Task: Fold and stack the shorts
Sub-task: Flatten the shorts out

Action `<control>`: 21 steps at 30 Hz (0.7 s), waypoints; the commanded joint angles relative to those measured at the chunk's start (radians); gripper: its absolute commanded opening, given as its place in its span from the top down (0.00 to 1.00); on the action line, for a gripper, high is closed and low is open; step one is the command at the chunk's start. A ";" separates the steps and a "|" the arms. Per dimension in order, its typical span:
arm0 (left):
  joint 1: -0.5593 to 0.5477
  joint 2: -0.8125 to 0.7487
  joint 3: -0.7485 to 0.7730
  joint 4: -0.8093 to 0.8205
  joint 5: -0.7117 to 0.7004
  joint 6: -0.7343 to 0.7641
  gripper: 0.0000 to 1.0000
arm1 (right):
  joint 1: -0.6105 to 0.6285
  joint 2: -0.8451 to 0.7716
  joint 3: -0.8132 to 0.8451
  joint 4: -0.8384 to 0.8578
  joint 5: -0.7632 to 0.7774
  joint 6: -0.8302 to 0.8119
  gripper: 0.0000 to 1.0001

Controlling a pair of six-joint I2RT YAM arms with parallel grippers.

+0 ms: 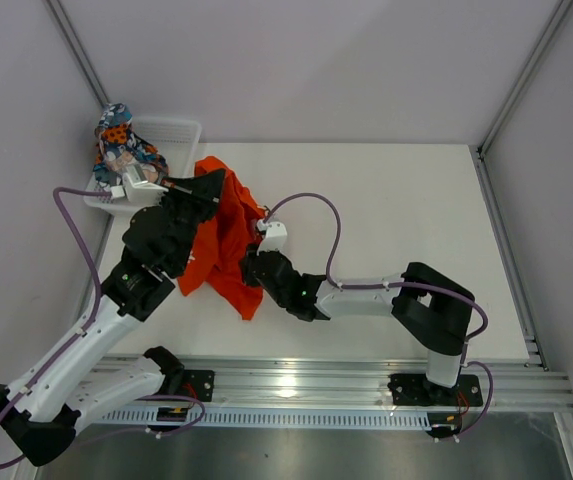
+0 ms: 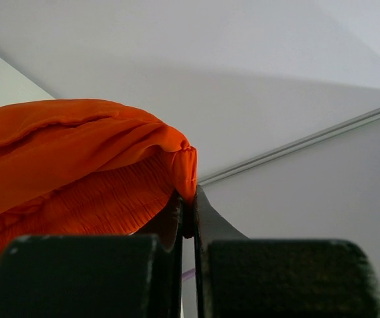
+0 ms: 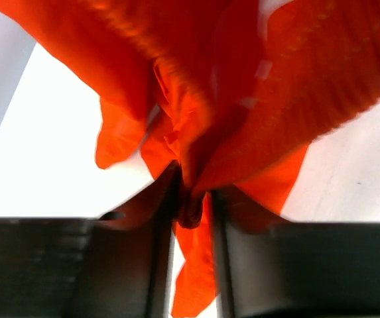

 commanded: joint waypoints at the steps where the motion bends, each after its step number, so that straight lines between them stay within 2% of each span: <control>1: -0.009 -0.011 0.004 0.043 -0.023 -0.023 1.00 | 0.014 -0.022 0.016 0.089 0.056 -0.012 0.77; 2: -0.009 -0.013 0.004 0.041 -0.027 -0.018 1.00 | 0.017 -0.033 -0.003 0.086 0.058 -0.030 0.91; 4: -0.009 -0.008 0.013 0.034 -0.049 -0.006 1.00 | 0.021 -0.071 -0.024 0.069 0.035 -0.058 1.00; 9: -0.008 0.030 0.087 -0.020 -0.124 0.065 0.98 | 0.030 -0.193 -0.128 -0.028 -0.163 -0.209 1.00; 14: -0.003 0.070 0.257 -0.132 -0.196 0.191 1.00 | 0.058 -0.452 -0.196 -0.219 -0.393 -0.355 1.00; 16: -0.003 0.050 0.324 -0.167 -0.202 0.236 1.00 | 0.090 -0.532 -0.155 -0.367 -0.468 -0.410 1.00; 18: -0.003 -0.002 0.355 -0.181 -0.205 0.264 1.00 | 0.133 -0.624 -0.091 -0.552 -0.476 -0.447 1.00; 21: -0.003 -0.094 0.378 -0.172 -0.198 0.313 1.00 | 0.240 -0.688 0.066 -0.731 -0.496 -0.489 1.00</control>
